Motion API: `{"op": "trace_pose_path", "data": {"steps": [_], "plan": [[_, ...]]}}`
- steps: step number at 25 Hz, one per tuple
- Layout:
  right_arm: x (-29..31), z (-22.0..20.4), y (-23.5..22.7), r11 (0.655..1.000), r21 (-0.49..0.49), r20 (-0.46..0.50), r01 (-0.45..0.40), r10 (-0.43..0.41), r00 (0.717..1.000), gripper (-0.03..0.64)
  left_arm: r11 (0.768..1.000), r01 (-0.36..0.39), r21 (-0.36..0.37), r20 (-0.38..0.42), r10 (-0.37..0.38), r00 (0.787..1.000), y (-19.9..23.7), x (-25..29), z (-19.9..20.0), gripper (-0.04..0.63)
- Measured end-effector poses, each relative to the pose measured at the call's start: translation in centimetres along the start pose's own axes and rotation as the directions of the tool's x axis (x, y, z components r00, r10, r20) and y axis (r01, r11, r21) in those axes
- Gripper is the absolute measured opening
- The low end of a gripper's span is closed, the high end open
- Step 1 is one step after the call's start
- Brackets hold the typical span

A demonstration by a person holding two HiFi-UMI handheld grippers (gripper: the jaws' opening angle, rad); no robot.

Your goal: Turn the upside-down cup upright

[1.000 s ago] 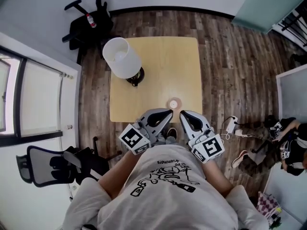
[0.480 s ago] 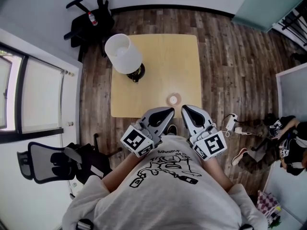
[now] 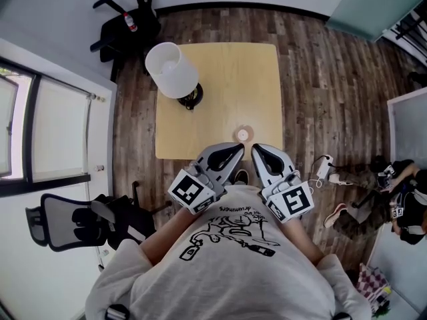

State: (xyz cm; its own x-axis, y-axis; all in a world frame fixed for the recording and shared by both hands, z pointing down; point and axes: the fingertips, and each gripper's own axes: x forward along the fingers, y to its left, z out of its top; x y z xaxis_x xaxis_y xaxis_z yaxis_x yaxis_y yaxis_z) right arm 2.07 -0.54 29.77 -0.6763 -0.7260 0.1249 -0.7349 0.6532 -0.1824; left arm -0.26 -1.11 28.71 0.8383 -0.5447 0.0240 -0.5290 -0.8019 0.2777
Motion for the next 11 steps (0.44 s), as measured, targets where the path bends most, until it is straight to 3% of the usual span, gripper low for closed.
{"op": "trace_pose_path", "data": {"steps": [11], "plan": [[0.43, -0.25, -0.04, 1.000, 0.003, -0.006, -0.001, 0.001, 1.000, 0.023, 1.000, 0.003, -0.011, -0.012, -0.003, 1.000, 0.06, -0.10, -0.45, 0.008]]}}
